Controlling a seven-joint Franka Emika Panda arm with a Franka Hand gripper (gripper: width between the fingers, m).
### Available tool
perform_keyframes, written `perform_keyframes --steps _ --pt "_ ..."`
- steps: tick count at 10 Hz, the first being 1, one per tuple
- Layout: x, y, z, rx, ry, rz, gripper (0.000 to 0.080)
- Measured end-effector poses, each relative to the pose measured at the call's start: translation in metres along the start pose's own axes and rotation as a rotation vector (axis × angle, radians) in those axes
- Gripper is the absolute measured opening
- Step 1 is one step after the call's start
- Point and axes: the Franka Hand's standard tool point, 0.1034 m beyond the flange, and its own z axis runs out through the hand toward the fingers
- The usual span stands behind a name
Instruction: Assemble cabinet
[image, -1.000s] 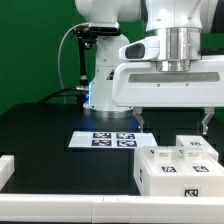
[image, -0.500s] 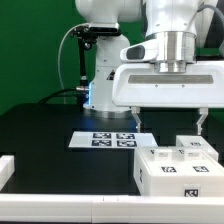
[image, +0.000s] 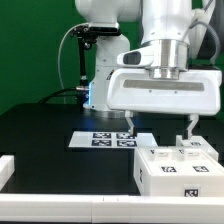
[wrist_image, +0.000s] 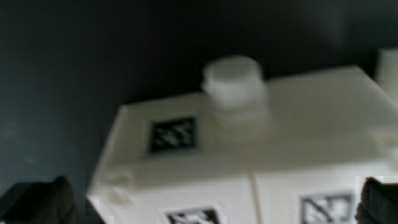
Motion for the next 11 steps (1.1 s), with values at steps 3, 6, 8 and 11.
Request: perform_keyframes --steps 3,6,8,11 --pt "-0.002 -0.005 0.004 -0.013 0.040 -0.026 0.0797" --pt "-0.006 -0.017 0.004 -0.003 0.038 -0.142 0.0797" --pt "-0.008 -0.014 0.003 -0.006 0.044 -0.219 0.0797" --pt "-0.009 -0.013 0.005 -0.008 0.041 -0.209 0.0797"
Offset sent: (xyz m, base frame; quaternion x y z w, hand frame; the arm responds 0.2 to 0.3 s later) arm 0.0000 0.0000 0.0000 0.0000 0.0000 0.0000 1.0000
